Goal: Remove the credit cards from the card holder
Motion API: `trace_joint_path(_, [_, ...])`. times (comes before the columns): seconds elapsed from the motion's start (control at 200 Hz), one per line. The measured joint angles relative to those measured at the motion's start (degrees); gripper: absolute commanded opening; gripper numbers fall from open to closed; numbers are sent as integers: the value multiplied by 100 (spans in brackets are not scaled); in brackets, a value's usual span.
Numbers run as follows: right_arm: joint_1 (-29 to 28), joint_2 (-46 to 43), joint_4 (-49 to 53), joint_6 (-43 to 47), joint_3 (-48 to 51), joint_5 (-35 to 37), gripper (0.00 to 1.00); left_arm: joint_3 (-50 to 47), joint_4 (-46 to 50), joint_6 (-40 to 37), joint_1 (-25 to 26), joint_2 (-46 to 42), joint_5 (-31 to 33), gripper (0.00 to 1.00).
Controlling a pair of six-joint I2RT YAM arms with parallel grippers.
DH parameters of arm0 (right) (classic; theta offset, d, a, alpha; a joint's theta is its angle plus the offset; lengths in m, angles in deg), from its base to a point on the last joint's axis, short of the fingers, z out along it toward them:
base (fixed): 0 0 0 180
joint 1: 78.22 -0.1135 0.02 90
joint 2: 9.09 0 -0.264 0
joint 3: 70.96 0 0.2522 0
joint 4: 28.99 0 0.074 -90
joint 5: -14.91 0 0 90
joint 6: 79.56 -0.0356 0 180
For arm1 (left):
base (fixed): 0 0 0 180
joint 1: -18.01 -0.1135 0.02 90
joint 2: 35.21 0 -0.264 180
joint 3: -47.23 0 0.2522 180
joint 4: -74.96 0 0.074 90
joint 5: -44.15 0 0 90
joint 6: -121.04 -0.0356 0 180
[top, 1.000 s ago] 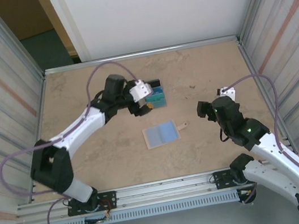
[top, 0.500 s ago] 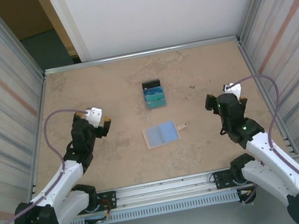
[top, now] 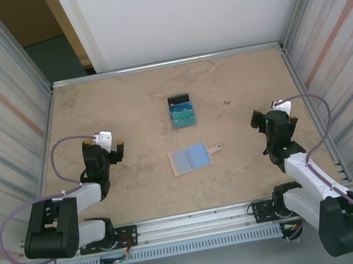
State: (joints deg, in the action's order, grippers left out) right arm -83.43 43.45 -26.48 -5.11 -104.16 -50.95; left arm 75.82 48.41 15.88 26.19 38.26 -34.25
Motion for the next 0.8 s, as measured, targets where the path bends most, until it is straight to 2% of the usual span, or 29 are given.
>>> trace_joint_path(0.401, [382, 564, -1196, 275, 98, -514, 99, 4, -37, 463, -118, -588, -605, 99])
trace_joint_path(0.571, [385, 879, -1453, 350, 114, -647, 99, 15, -313, 481, -118, -114, -675, 99])
trace_joint_path(0.802, [398, 1014, -2031, 549, 334, -914, 99, 79, -1141, 575, -197, 1104, -769, 99])
